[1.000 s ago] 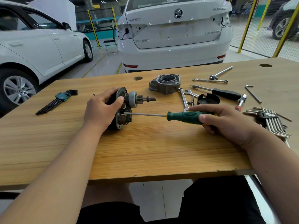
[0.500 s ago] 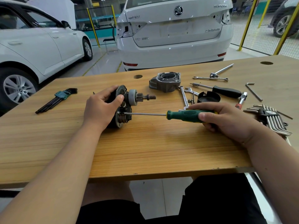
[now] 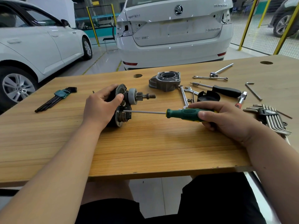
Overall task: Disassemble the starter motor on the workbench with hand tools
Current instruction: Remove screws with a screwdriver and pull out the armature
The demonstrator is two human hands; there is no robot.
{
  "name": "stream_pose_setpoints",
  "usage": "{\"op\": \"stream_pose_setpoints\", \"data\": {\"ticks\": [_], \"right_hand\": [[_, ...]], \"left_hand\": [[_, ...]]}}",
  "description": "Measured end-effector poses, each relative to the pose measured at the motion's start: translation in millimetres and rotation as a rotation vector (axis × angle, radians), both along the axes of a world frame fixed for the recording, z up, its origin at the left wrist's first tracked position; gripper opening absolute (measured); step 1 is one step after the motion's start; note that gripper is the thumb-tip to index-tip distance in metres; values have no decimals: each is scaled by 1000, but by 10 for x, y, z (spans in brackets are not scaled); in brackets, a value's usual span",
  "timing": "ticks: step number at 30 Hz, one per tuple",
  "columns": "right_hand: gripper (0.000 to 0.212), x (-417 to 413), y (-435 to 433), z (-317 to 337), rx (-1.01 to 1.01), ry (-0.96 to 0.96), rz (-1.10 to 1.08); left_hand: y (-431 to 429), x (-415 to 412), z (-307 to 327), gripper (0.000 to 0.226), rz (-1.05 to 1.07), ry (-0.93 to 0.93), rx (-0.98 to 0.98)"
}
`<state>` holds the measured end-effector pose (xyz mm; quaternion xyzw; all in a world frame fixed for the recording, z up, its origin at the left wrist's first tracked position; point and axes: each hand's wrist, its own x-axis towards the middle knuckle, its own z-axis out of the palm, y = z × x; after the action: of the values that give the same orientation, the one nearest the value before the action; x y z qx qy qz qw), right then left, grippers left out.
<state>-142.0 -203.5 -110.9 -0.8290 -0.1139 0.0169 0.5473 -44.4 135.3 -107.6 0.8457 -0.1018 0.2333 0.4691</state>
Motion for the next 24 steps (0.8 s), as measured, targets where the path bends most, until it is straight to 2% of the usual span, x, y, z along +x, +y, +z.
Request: {"op": "stream_pose_setpoints", "data": {"ticks": [6, 15, 19, 24], "right_hand": [[28, -1, -27, -8, -11, -1, 12], [36, -5, -15, -7, 6, 6, 9], [26, -7, -1, 18, -9, 18, 8], [25, 133, 60, 148, 148, 223, -23]], "left_hand": [[2, -3, 2, 51, -11, -3, 0], [1, -2, 9, 45, 2, -1, 3], [-8, -14, 17, 46, 0, 5, 4], [-11, -41, 19, 45, 13, -11, 29]]}}
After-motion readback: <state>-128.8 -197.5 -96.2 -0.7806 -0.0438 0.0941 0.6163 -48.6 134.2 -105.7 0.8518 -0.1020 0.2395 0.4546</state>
